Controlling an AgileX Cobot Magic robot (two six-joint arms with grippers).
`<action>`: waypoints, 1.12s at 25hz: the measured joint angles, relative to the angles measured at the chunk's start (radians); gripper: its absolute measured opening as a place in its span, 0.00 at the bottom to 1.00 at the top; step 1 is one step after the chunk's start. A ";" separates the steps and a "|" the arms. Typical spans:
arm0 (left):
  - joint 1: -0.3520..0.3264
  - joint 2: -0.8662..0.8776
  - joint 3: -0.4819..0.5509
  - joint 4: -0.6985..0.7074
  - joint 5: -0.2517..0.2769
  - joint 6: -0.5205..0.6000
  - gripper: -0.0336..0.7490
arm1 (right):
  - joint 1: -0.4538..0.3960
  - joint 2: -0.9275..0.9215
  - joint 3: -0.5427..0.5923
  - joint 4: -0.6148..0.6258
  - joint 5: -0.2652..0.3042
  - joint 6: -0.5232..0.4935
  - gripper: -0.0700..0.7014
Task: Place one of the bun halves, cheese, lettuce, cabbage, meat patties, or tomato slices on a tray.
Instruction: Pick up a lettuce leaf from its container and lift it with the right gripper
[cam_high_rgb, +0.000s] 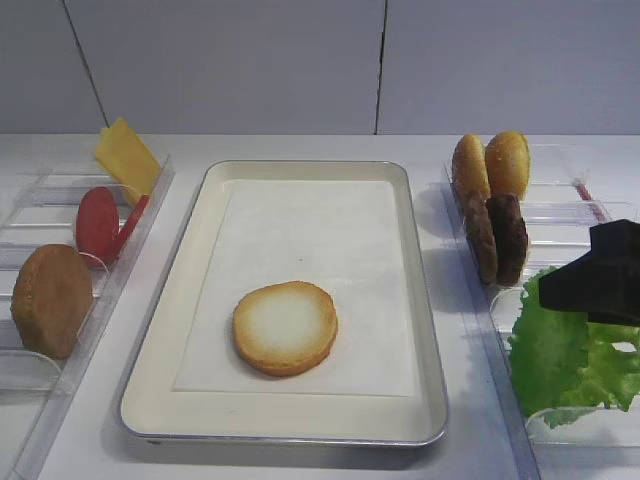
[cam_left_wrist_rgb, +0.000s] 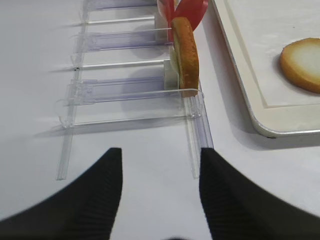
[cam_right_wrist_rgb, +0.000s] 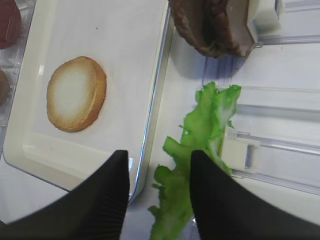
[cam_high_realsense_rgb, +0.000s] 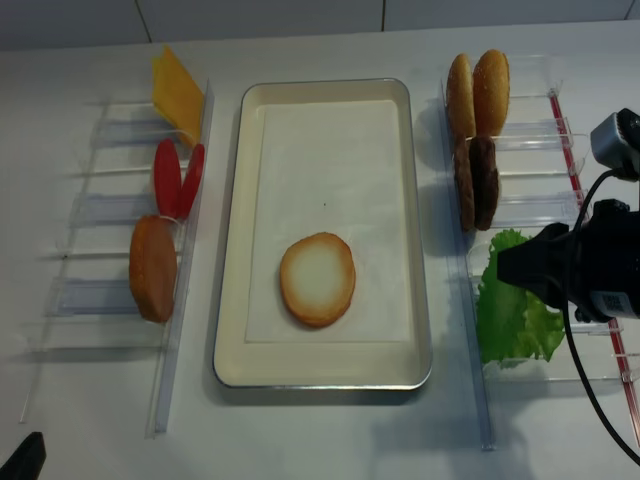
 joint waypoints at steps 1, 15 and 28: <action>0.000 0.000 0.000 0.000 0.000 0.000 0.47 | 0.000 0.000 0.000 -0.002 -0.002 0.000 0.52; 0.000 0.000 0.000 0.000 0.000 0.000 0.47 | 0.000 0.000 -0.054 -0.068 0.034 0.050 0.18; 0.000 0.000 0.000 0.000 0.000 0.000 0.47 | 0.024 0.002 -0.257 -0.104 0.255 0.165 0.17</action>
